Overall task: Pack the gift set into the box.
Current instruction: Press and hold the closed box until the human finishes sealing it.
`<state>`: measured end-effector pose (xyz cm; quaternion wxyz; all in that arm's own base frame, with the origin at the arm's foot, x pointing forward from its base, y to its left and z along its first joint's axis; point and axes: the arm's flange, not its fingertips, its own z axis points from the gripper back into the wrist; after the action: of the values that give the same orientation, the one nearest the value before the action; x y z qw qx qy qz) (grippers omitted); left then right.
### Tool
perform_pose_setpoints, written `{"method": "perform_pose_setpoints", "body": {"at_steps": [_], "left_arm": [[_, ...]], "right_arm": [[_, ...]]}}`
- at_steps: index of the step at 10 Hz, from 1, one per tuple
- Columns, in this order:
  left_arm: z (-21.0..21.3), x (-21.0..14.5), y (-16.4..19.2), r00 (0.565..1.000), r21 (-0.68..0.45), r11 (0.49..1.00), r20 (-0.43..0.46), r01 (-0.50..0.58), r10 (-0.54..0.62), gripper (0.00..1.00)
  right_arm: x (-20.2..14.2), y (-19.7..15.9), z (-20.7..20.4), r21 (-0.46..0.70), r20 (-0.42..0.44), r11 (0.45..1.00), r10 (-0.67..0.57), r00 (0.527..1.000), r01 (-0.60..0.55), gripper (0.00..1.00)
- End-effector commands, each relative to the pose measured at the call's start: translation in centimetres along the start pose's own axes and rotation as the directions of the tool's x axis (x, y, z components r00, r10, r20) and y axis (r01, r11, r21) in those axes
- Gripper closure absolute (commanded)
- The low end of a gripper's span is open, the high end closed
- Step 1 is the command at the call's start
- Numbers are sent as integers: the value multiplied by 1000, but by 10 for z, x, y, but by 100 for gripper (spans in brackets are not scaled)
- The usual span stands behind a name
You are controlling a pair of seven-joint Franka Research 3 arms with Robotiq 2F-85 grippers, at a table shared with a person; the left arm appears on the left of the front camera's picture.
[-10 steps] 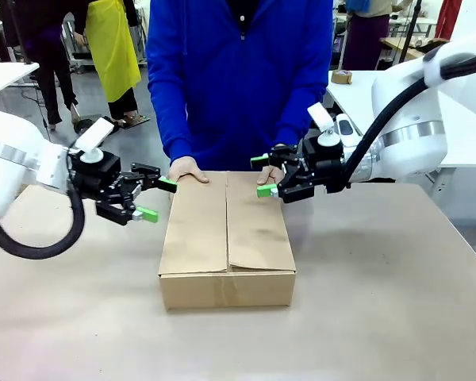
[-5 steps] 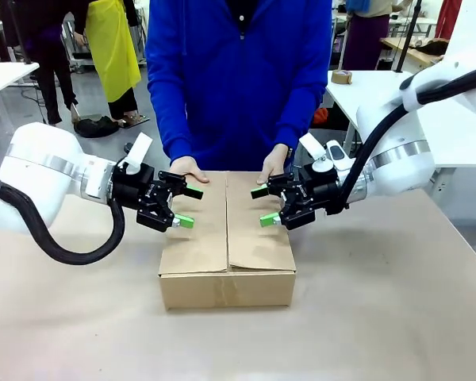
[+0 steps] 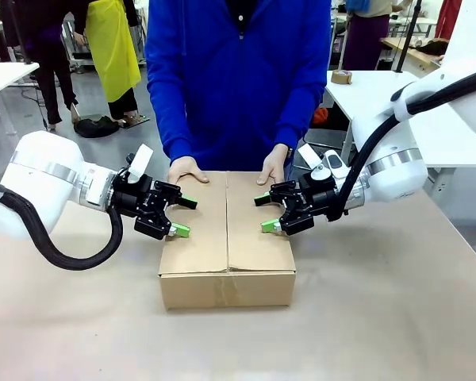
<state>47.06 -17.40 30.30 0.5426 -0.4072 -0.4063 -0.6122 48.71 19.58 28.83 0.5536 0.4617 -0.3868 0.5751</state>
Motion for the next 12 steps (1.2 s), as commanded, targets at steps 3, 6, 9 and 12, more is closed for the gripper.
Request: {"method": "perform_pose_setpoints", "body": {"at_steps": [3,6,9,12], "left_arm": [[0,0,0,1000,0,1000,0,0,0,0],[0,0,0,1000,0,1000,0,0,0,0],[0,0,0,1000,0,1000,0,0,0,0],[0,0,0,1000,0,1000,0,0,0,0]], "right_arm": [[0,0,0,0,0,1000,0,1000,0,0],[0,0,0,0,0,1000,0,1000,0,0],[0,0,0,0,0,1000,0,1000,0,0],[0,0,0,0,0,1000,0,1000,0,0]]}}
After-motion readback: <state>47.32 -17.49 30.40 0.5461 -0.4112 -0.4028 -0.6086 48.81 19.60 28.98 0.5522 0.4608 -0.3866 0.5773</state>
